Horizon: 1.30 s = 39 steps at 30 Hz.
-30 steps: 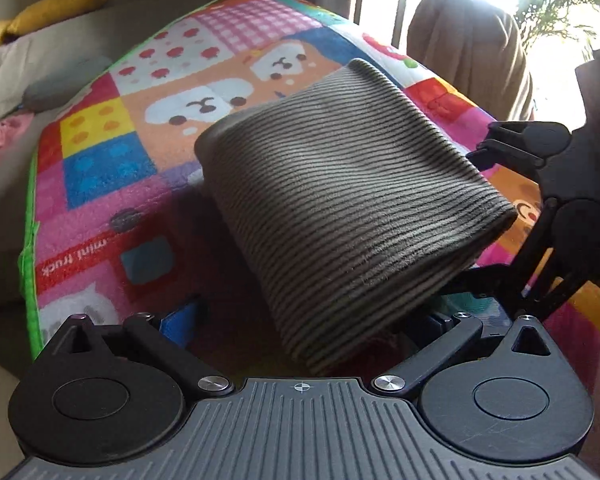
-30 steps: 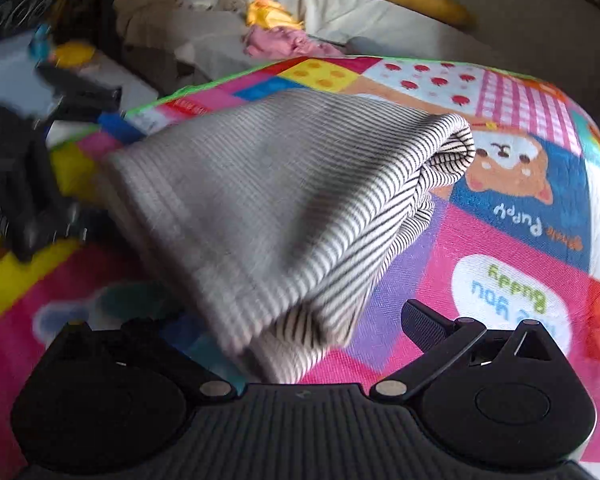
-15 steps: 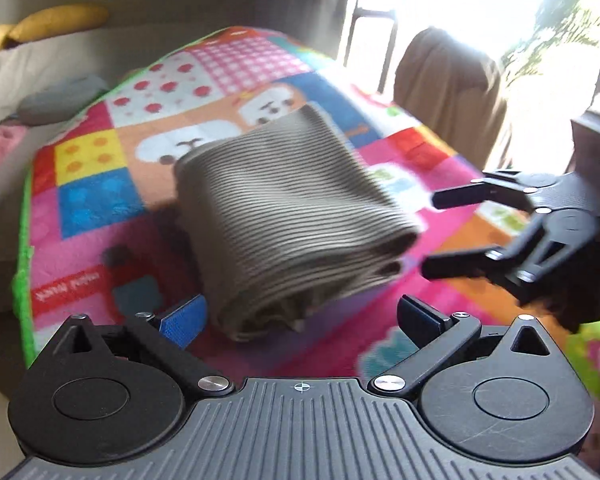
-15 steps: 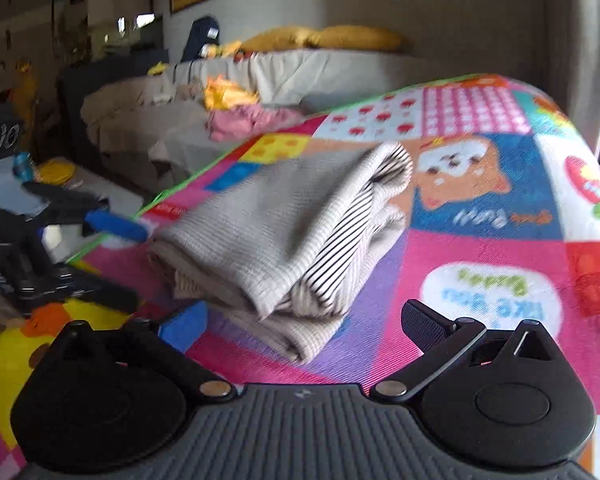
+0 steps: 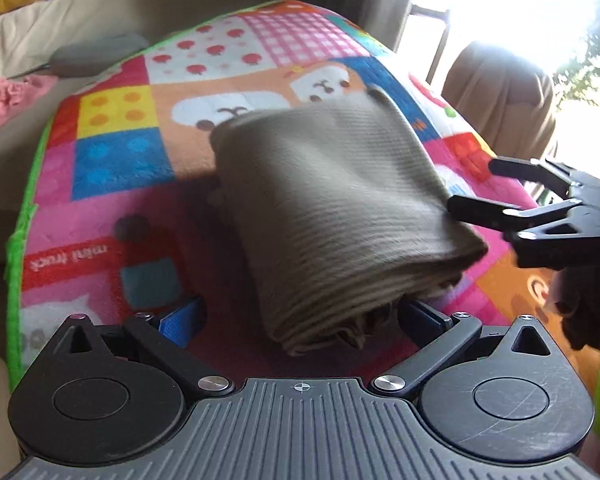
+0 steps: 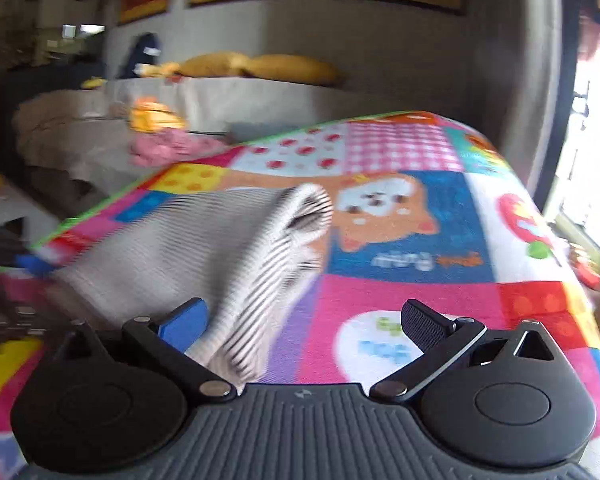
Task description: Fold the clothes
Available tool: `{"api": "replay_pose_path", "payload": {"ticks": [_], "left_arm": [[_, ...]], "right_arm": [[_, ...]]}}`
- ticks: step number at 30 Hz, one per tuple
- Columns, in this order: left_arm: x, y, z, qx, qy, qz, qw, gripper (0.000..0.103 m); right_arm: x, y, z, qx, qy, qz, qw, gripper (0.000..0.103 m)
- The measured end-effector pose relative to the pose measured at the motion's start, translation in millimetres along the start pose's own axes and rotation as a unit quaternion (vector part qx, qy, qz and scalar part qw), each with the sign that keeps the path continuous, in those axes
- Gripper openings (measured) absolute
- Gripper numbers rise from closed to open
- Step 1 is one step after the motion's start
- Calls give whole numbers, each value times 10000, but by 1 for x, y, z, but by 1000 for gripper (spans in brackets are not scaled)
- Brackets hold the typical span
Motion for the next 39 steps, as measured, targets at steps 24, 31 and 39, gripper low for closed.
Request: {"api": "replay_pose_path", "payload": {"ticks": [24,31,39], "left_arm": [[-20,62,1,1551,-73,-305,9874,103],[-41,90,-9,2107,253,-828,9737,103],[-33,88,-4,2215,382,-913,9701,103]], "right_arm": [[-48,-3,23,-295,-1261,837,9880,103],[-98,4,-29,-505,-960,1119,9878,103],[-87,18,-7,-460,-903,1357,9856,103]]}}
Point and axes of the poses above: each gripper's, at about its wrist camera, not at the fingertips, and z roughly the way its jaws point, y to its right, x to its top, the point moved 7 cm from there along z, roughly the way its jaws point, and after that the axes turned 11 degrees about -y, right-handed, at the moved point
